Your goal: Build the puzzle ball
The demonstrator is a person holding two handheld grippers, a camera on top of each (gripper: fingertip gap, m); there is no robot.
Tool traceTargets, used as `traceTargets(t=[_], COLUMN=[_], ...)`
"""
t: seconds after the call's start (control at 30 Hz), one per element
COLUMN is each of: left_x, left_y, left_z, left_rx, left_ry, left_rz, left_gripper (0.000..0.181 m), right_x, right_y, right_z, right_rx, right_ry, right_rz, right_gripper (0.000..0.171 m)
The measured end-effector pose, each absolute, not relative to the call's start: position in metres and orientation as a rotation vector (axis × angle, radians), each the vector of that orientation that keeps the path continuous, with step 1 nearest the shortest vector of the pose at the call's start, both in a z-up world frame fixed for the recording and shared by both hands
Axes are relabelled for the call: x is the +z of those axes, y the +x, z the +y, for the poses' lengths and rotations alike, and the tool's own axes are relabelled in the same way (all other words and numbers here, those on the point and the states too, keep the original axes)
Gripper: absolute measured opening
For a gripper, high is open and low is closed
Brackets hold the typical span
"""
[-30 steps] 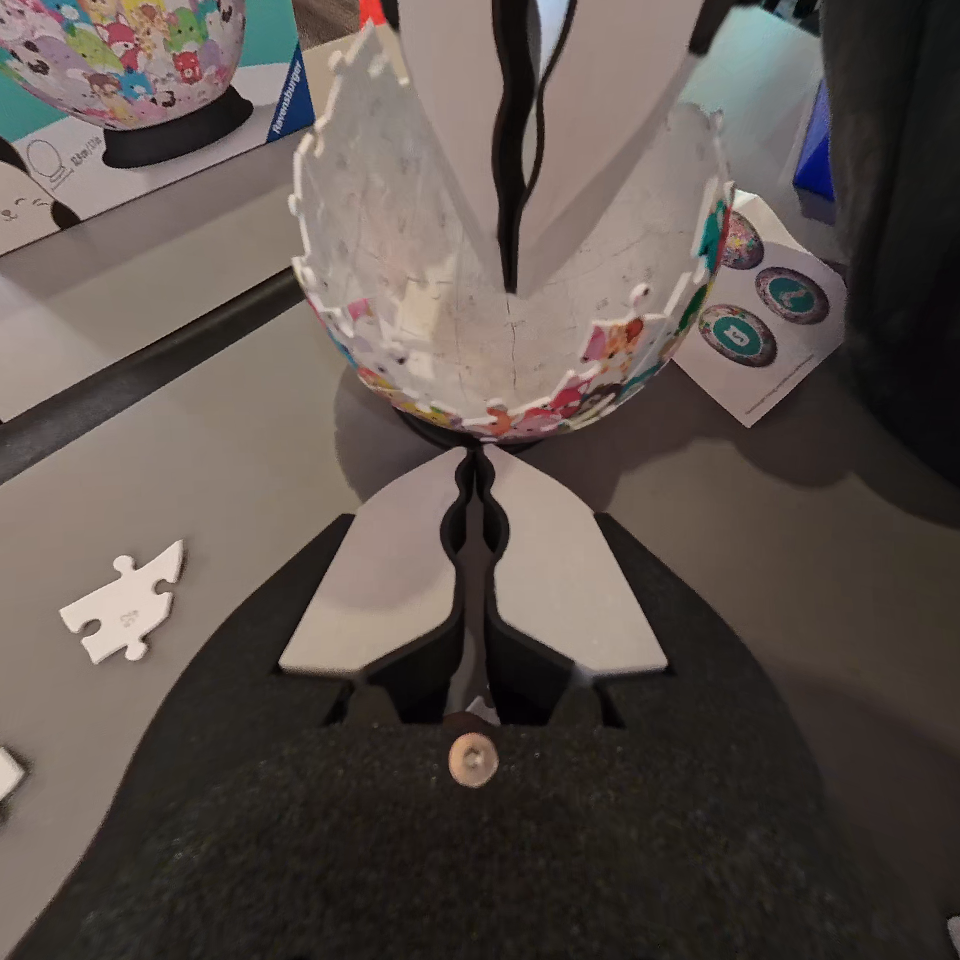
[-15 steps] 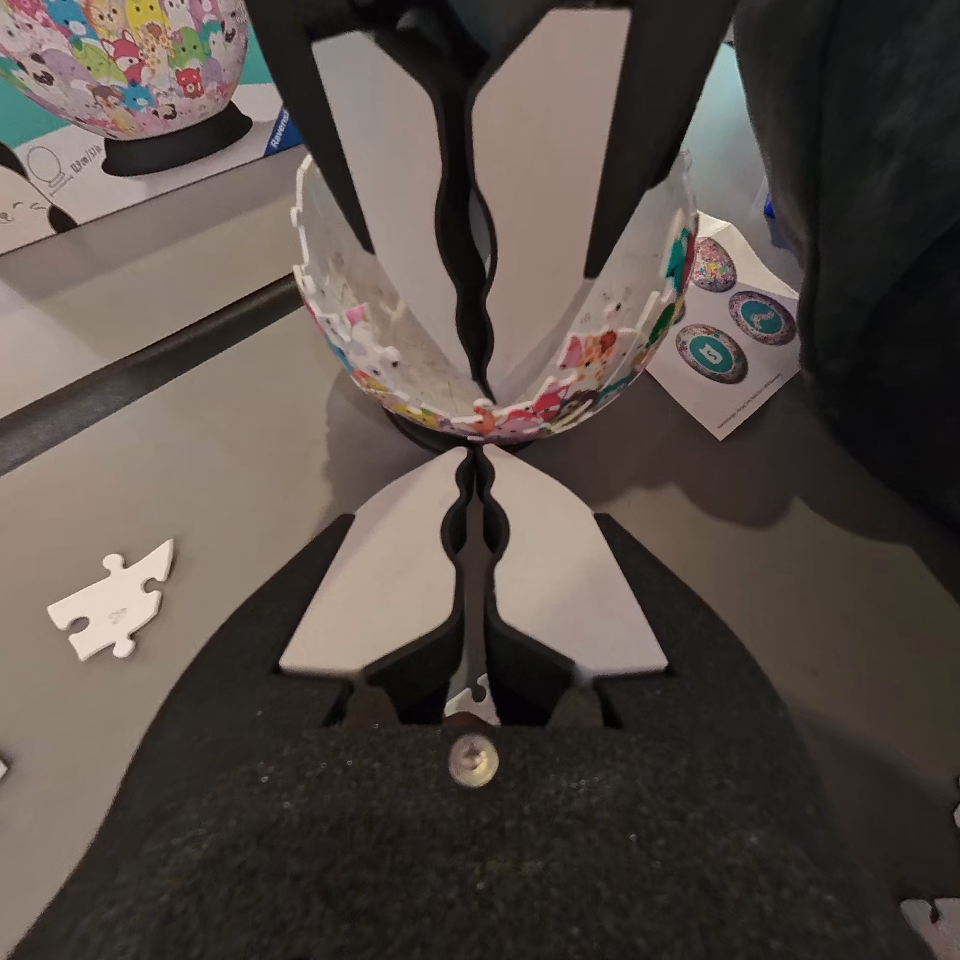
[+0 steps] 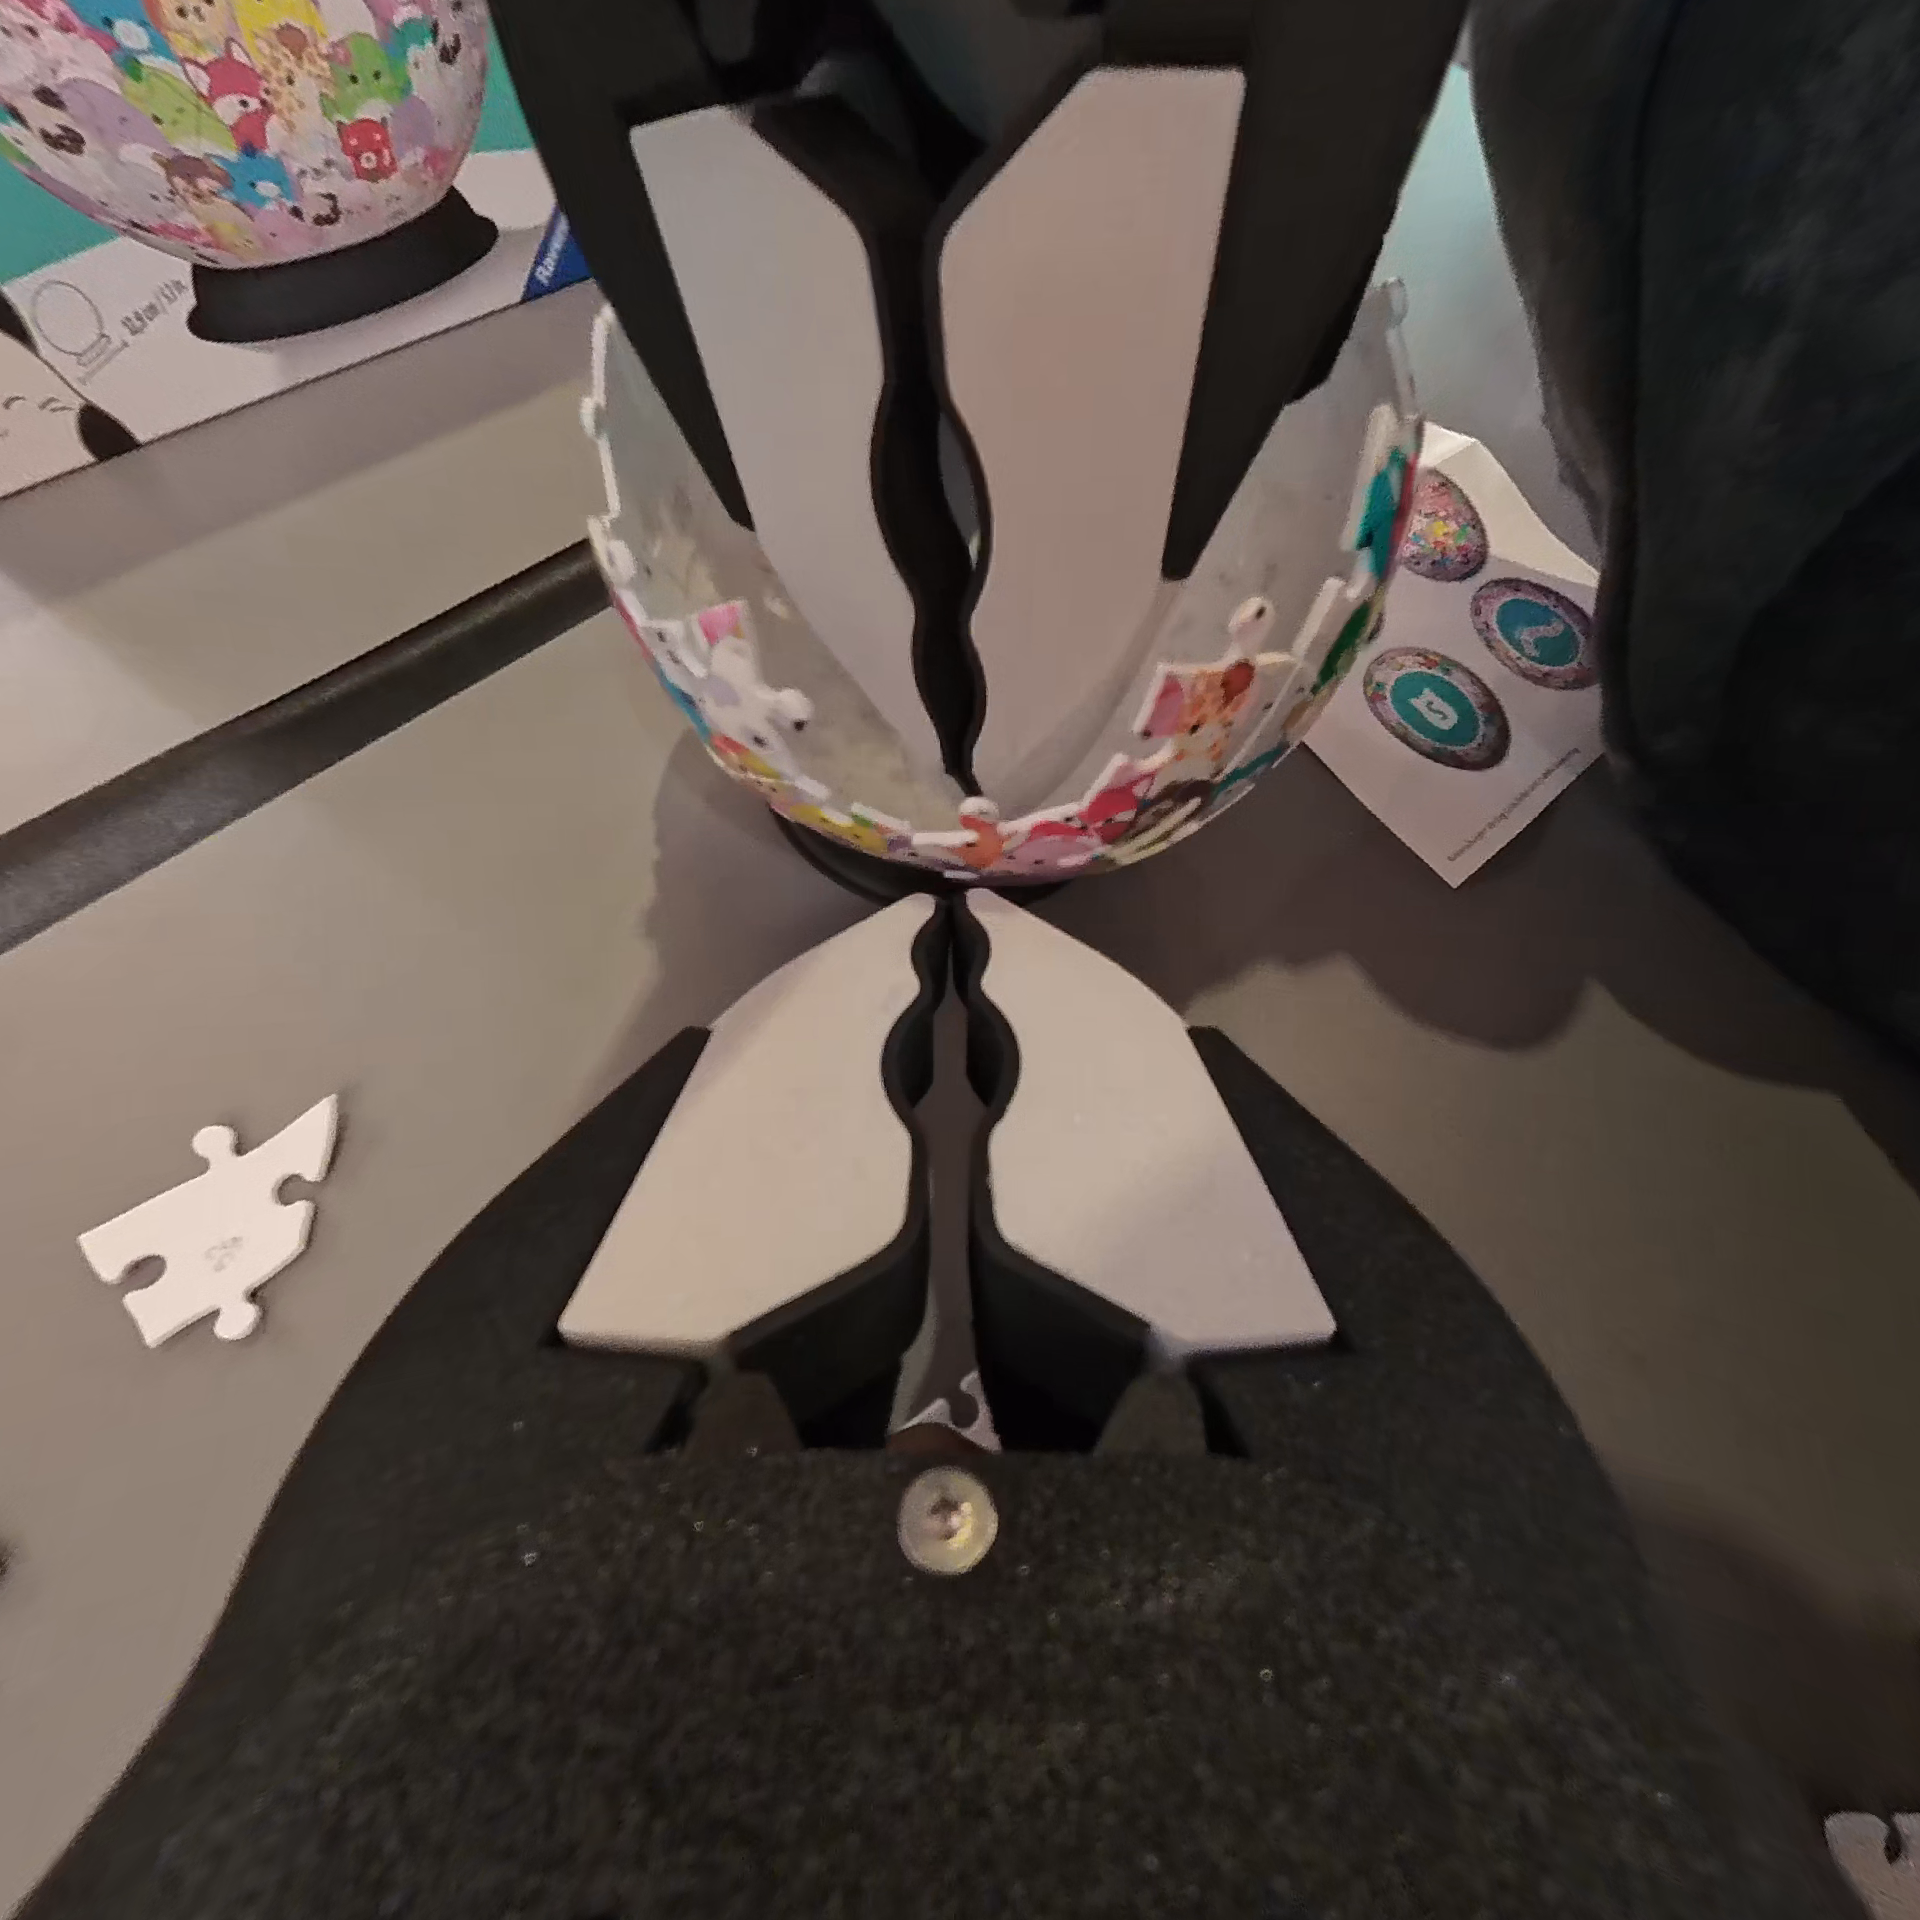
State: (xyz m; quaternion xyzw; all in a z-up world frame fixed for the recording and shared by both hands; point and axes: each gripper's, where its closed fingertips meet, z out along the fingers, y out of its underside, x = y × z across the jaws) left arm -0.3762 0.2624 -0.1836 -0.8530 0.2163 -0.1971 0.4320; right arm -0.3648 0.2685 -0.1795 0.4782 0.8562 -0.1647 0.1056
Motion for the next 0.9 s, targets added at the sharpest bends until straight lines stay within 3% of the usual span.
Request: traceTargets(t=[0.9], left_x=[-0.180], left_y=[-0.367], left_z=[0.255], left_rx=[-0.554], left_ry=[-2.117], left_rz=[0.558], left_gripper=[0.000], right_x=[-0.181], right_y=[-0.360], right_z=[0.269], right_rx=[-0.472], right_ry=[1.401], right_rz=[2.520], right_gripper=[0.000])
